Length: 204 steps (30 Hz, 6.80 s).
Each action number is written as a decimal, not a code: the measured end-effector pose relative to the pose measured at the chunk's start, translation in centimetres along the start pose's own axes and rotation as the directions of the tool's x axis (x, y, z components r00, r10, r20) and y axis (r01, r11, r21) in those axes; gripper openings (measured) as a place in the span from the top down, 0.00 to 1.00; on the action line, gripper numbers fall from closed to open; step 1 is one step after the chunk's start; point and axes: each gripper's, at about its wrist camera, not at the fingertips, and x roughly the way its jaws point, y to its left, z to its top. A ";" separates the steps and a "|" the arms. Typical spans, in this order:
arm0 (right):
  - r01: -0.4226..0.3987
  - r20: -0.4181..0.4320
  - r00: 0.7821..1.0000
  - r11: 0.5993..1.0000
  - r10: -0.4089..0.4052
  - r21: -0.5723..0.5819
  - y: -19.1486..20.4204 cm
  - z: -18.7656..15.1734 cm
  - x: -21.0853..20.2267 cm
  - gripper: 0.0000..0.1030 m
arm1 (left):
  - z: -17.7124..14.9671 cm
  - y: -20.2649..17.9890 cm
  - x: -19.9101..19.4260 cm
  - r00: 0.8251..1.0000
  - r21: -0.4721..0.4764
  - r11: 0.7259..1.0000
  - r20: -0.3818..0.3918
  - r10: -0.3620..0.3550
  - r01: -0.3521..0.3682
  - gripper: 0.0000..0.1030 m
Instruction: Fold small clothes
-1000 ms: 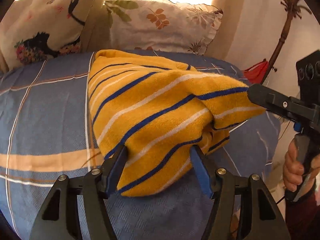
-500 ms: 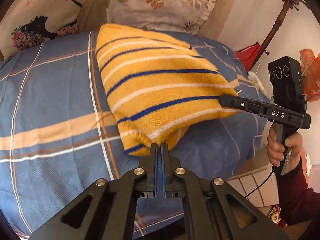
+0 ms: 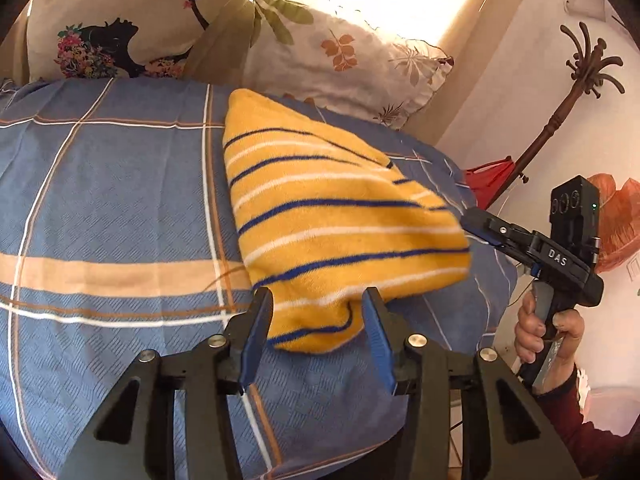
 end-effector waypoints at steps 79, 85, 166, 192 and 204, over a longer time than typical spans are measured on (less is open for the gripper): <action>-0.203 -0.037 0.978 0.979 0.204 0.023 3.7 5.2 6.6 0.53 | 7.9 8.8 0.4 0.998 -0.251 0.967 -0.035 0.044 -0.051 0.34; -0.269 -0.133 0.960 0.945 0.246 -0.188 12.0 3.2 8.9 0.70 | 4.9 8.3 -3.9 0.989 -0.251 0.960 0.047 0.140 -0.124 0.34; -0.300 -0.182 0.905 0.880 0.385 0.368 4.1 11.0 25.3 0.55 | -0.3 8.2 -5.6 0.973 -0.185 0.961 0.069 0.220 -0.204 0.31; 0.000 0.046 0.999 0.939 -0.018 0.345 -3.8 2.2 8.4 0.33 | 2.2 0.4 -3.0 0.930 0.043 0.930 0.077 0.360 -0.364 0.29; 0.078 0.195 0.972 0.958 -0.135 0.275 -5.2 -3.0 -0.8 0.26 | 5.9 -1.8 5.0 0.873 0.181 0.855 0.045 0.486 -0.486 0.26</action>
